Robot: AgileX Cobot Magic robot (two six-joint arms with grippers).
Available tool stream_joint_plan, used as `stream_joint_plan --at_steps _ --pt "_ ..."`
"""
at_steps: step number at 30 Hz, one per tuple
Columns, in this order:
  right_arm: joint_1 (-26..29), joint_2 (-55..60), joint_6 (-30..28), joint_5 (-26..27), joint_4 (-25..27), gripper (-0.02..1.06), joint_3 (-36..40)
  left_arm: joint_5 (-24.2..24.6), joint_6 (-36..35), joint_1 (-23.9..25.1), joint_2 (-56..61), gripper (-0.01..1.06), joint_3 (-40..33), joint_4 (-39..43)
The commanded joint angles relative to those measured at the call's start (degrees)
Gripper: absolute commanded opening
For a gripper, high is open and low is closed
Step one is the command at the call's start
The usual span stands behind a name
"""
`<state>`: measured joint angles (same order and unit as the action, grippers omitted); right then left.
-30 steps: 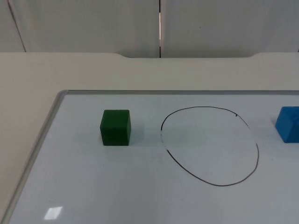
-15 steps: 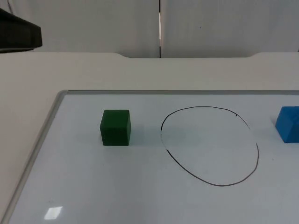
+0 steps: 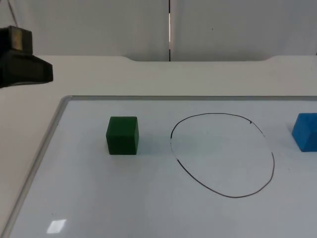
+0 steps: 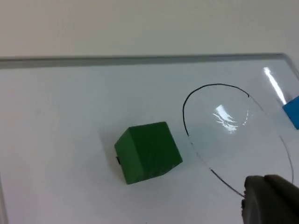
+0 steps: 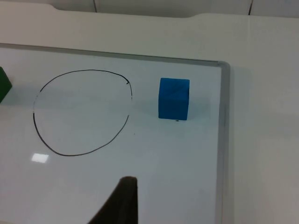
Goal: Push the two cubes into the marked area.
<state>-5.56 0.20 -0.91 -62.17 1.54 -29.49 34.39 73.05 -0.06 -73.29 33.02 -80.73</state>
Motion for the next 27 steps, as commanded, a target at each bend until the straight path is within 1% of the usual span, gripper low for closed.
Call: stream_joint_plan --at_steps 1,3,4,5,6,9,13,16,19,20,23,27 --pt "0.38 -0.20 0.04 0.41 0.13 1.05 0.00 -1.13 2.89 -1.19 -1.62 0.00 0.36 -2.93" --pt "0.38 -0.20 0.04 0.41 0.13 1.05 0.00 -6.27 3.20 -3.79 -4.66 0.00 0.48 -3.70" --pt "0.38 -0.20 0.04 0.41 0.13 1.05 0.00 -6.27 3.20 -3.79 -4.66 0.00 0.48 -3.70" --pt "0.38 -0.20 0.04 0.41 0.13 1.05 0.00 -10.15 3.20 -6.23 -6.96 0.00 0.98 -3.84" --pt "0.38 -0.20 0.04 0.41 0.13 1.05 0.00 -12.33 3.20 -7.82 -8.19 0.00 1.10 -3.96" --pt "0.38 -0.20 0.04 0.41 0.13 1.05 0.00 -16.50 3.20 -11.16 -12.32 0.00 2.99 -3.97" --pt "0.38 -0.20 0.04 0.41 0.13 1.05 0.00 -17.46 3.09 -12.48 -16.32 0.00 5.30 -4.27" --pt "0.38 -0.20 0.04 0.41 0.13 1.05 0.00 -17.61 2.95 -12.57 -18.66 0.00 6.91 -4.62" --pt "0.38 -0.20 0.04 0.41 0.13 1.05 0.00 -20.40 2.95 -12.57 -21.96 0.00 9.07 -4.75" --pt "0.38 -0.20 0.04 0.41 0.13 1.05 0.00 -20.40 2.95 -12.57 -21.96 0.00 9.07 -4.75" --pt "0.38 -0.20 0.04 0.41 0.13 1.05 0.00 -22.60 2.95 -12.57 -24.80 0.00 11.04 -4.75" --pt "0.38 -0.20 0.04 0.41 0.13 1.05 0.00 -22.71 2.95 -12.57 -27.52 0.00 12.70 -4.75"
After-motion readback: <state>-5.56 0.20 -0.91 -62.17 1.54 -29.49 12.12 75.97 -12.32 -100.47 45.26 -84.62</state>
